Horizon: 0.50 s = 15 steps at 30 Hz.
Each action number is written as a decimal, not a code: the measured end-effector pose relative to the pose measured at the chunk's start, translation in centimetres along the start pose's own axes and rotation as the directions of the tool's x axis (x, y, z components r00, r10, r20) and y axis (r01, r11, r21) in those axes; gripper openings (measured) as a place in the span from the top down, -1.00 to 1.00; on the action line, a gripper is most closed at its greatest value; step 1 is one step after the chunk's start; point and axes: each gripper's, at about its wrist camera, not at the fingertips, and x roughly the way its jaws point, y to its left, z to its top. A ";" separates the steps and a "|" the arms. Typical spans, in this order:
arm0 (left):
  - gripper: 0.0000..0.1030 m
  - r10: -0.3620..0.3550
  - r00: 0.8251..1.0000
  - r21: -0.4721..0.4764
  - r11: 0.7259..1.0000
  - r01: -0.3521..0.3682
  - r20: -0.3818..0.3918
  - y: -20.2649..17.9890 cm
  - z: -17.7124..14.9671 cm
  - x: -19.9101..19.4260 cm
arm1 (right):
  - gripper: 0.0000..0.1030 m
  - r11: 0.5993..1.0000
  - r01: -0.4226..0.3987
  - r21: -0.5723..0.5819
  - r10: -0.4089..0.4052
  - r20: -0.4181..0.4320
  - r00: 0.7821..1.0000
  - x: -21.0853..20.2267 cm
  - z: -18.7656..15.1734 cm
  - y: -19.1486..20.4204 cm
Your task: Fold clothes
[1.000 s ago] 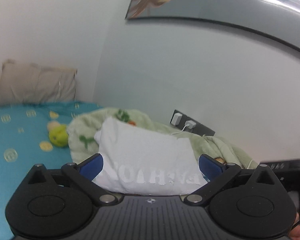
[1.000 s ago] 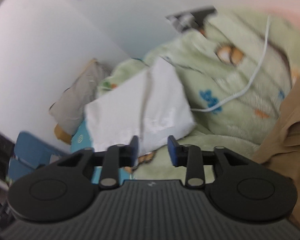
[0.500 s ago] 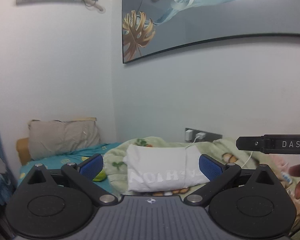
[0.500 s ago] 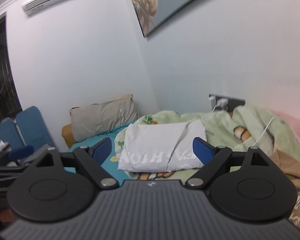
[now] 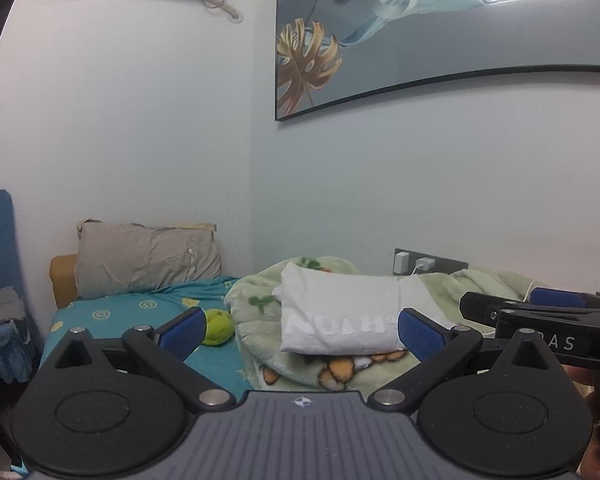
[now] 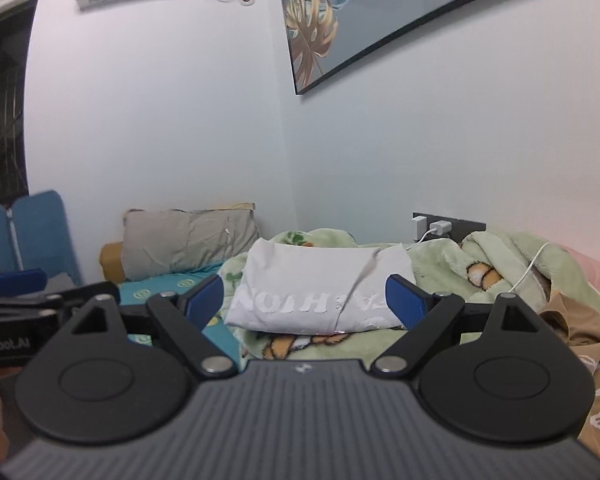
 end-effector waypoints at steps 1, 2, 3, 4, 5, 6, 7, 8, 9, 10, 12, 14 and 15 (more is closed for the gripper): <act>-0.99 0.003 1.000 -0.001 1.000 -0.003 0.001 0.2 -0.5 0.1 | -0.73 1.000 0.005 -0.002 -0.005 -0.003 1.000 0.3 -0.2 0.2; -0.99 0.010 1.000 0.001 1.000 -0.010 -0.004 0.4 -0.9 0.2 | -0.74 1.000 0.010 -0.001 -0.010 -0.005 1.000 0.6 -0.4 0.4; -0.99 0.017 1.000 0.003 1.000 -0.017 -0.009 0.7 -1.4 0.3 | -0.74 1.000 0.017 0.002 -0.017 -0.004 1.000 0.8 -0.7 0.6; -0.99 0.022 1.000 0.001 1.000 -0.022 -0.014 1.0 -1.9 0.4 | -0.74 1.000 0.027 0.003 -0.027 -0.005 1.000 0.9 -1.0 0.7; -0.99 0.027 1.000 -0.004 1.000 -0.027 -0.015 1.3 -2.3 0.3 | -0.73 0.999 0.033 0.003 -0.033 -0.010 0.999 1.0 -1.3 0.9; -0.99 0.031 0.999 -0.008 0.999 -0.031 -0.015 1.6 -2.6 0.3 | -0.74 0.999 0.035 0.004 -0.035 -0.017 0.999 1.1 -1.6 1.0; -0.99 0.033 0.999 -0.009 0.999 -0.033 -0.016 2.0 -2.9 0.3 | -0.74 0.999 0.036 0.003 -0.036 -0.024 0.999 1.3 -1.9 1.2; -0.99 0.035 0.999 -0.010 0.999 -0.035 -0.016 2.3 -3.2 0.2 | -0.74 0.999 0.038 -0.001 -0.038 -0.031 0.999 1.5 -2.2 1.5; -0.99 0.038 0.999 -0.011 0.999 -0.038 -0.018 2.6 -3.4 0.2 | -0.74 0.999 0.041 -0.008 -0.041 -0.036 0.999 1.7 -2.5 1.7; -0.99 0.039 0.999 -0.014 0.999 -0.039 -0.015 2.9 -3.6 0.1 | -0.74 0.999 0.044 -0.014 -0.044 -0.041 0.998 1.9 -2.8 2.0; -0.99 0.043 0.999 -0.024 0.999 -0.044 -0.013 3.4 -3.8 0.0 | -0.74 0.999 0.047 -0.023 -0.048 -0.047 0.998 2.2 -3.1 2.6; -0.99 0.048 0.999 -0.027 0.998 -0.048 -0.012 3.7 -3.9 -0.2 | -0.74 0.998 0.054 -0.029 -0.055 -0.042 0.998 2.1 -3.3 3.0; -0.99 0.049 0.999 -0.027 0.998 -0.050 -0.013 3.8 -3.9 -0.3 | -0.74 0.998 0.057 -0.032 -0.058 -0.040 0.998 2.0 -3.3 3.2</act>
